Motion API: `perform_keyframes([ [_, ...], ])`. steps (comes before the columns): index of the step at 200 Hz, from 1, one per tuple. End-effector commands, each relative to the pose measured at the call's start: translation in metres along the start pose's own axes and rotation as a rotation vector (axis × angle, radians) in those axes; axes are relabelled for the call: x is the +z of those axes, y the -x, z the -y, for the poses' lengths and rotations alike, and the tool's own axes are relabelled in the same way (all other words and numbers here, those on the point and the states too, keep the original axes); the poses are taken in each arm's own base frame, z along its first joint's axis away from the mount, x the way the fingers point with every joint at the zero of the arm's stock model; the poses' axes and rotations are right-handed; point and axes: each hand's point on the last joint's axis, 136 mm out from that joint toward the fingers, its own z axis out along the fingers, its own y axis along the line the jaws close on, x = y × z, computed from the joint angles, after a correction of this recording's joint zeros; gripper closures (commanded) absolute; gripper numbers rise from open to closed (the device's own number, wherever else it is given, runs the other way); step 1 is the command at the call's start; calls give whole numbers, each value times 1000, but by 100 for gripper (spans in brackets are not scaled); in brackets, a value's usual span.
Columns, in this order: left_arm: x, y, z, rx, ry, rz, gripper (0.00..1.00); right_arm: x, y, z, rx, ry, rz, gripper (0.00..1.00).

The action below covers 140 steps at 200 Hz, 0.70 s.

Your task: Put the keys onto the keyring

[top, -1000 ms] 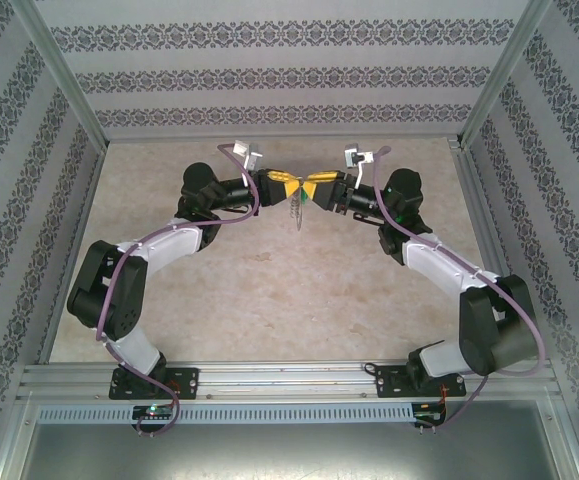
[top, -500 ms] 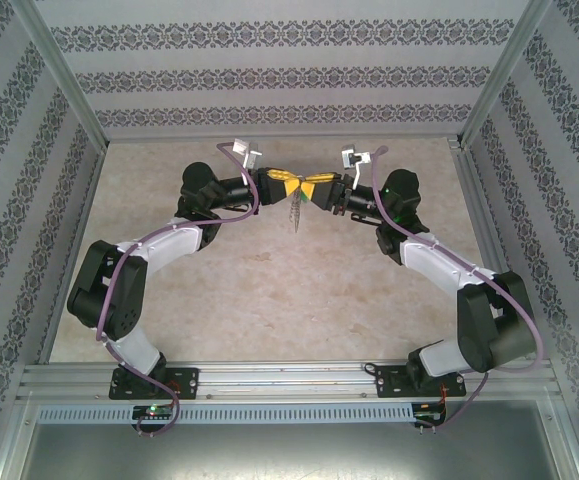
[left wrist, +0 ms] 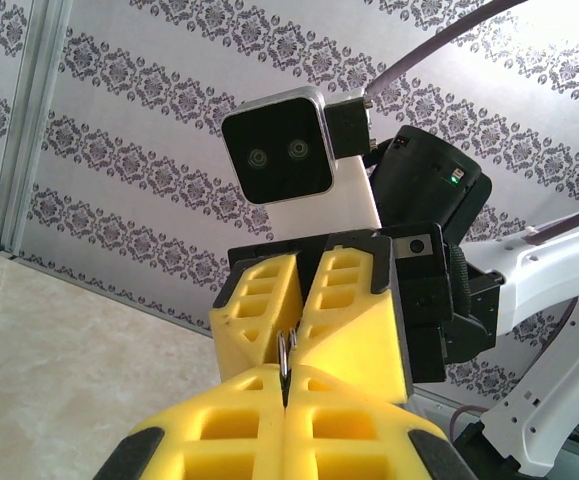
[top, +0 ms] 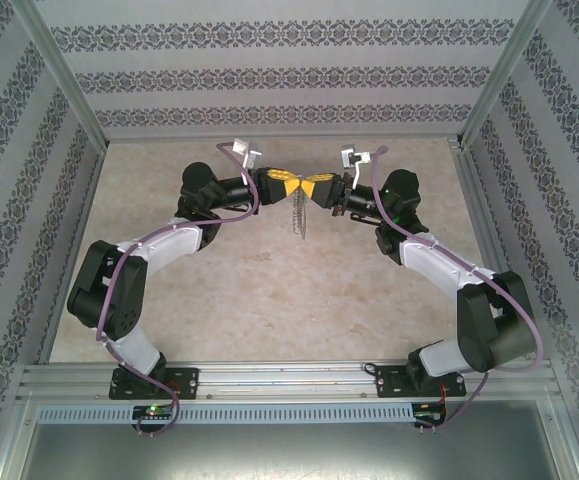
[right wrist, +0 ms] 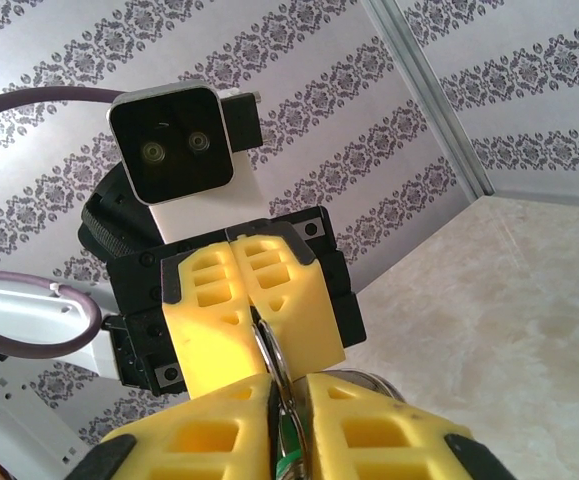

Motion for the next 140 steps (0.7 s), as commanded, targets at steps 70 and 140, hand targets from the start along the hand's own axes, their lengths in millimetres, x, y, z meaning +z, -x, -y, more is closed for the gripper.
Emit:
perform_keyframes([
  [70,-2,5,3,39,-34,23,100,4,14,-12,-47,39,26,92],
  [140,-15,19,-2,74,23,49,81,-6,8,-1,-41,9,5,100],
])
